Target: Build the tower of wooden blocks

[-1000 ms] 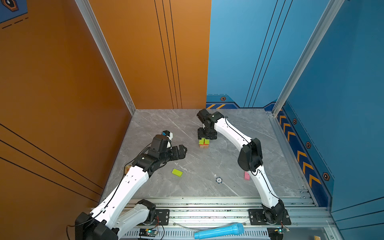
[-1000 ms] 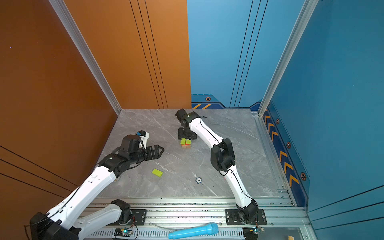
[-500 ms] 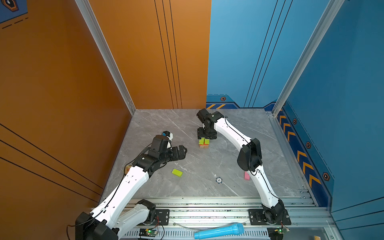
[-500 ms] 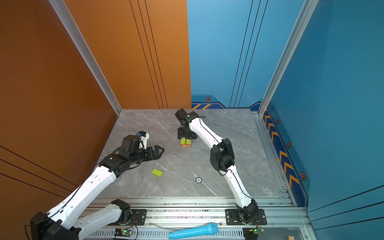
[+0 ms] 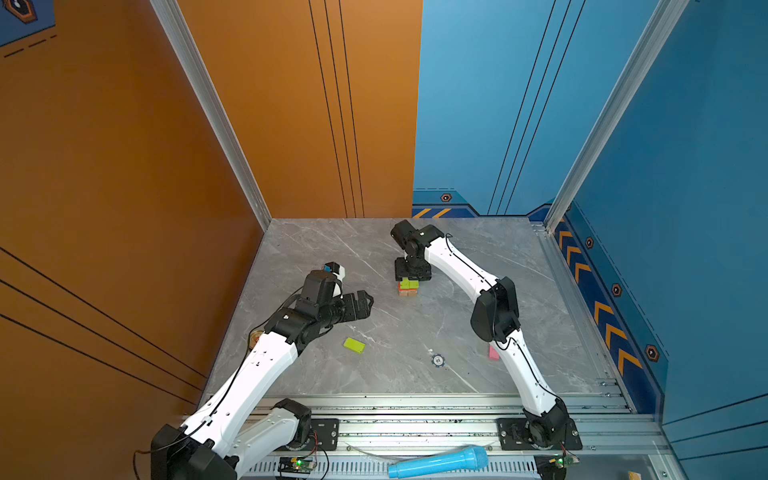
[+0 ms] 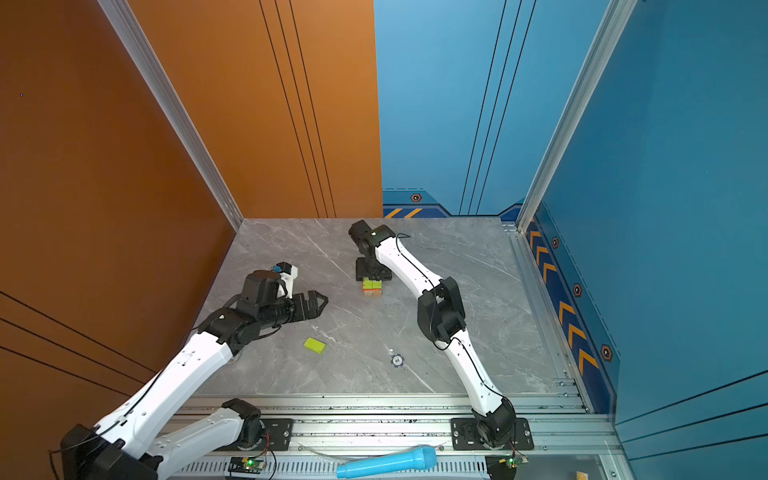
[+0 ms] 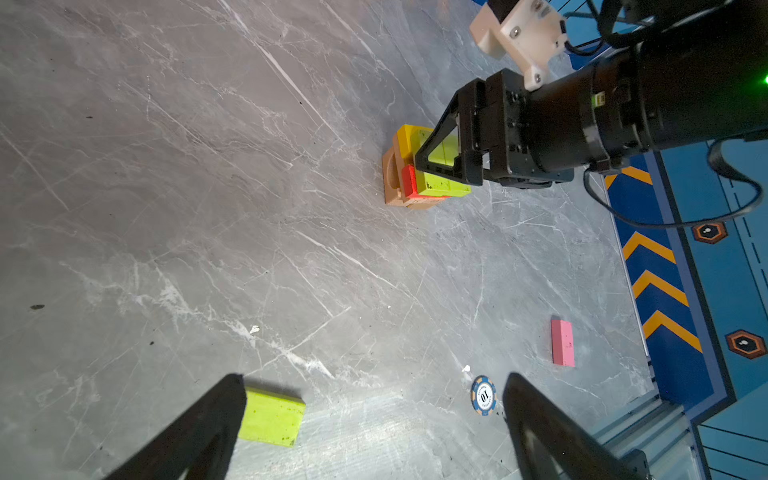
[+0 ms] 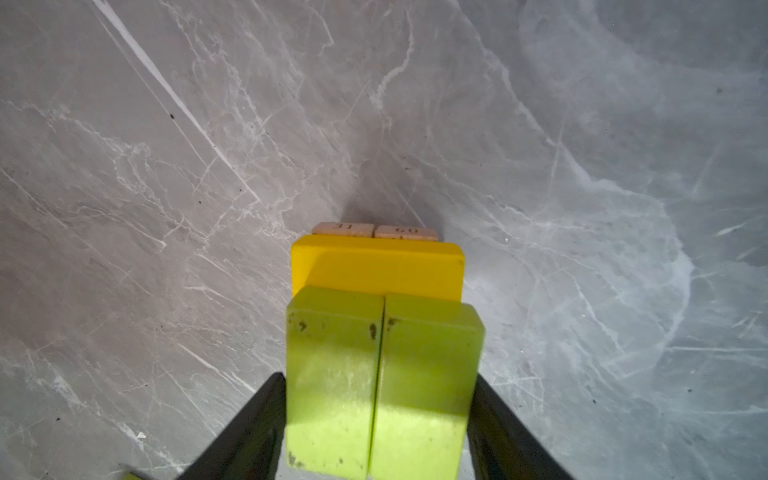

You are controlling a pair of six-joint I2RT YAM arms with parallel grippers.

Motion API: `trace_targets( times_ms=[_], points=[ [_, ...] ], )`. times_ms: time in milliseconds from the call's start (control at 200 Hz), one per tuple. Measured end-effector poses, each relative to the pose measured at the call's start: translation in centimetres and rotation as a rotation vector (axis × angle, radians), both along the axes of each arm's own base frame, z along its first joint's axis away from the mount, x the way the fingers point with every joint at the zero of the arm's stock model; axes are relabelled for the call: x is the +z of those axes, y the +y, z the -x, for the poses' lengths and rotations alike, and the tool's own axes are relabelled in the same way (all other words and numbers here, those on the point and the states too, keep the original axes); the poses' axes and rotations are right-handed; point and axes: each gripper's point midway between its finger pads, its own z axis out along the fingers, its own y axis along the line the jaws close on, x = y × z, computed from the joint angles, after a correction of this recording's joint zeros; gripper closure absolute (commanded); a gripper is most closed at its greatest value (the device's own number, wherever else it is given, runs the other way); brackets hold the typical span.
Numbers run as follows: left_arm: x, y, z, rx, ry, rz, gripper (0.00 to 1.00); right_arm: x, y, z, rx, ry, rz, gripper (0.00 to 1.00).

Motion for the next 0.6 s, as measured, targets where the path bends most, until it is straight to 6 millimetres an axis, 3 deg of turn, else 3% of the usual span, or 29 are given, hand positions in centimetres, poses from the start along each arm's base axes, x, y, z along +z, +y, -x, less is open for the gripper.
trace_targets(
  times_ms=[601],
  points=[
    [-0.01,0.01,0.02,-0.002,0.004,0.008,0.02,0.21,0.36,-0.31,0.002,-0.009,-0.007,0.37]
  ],
)
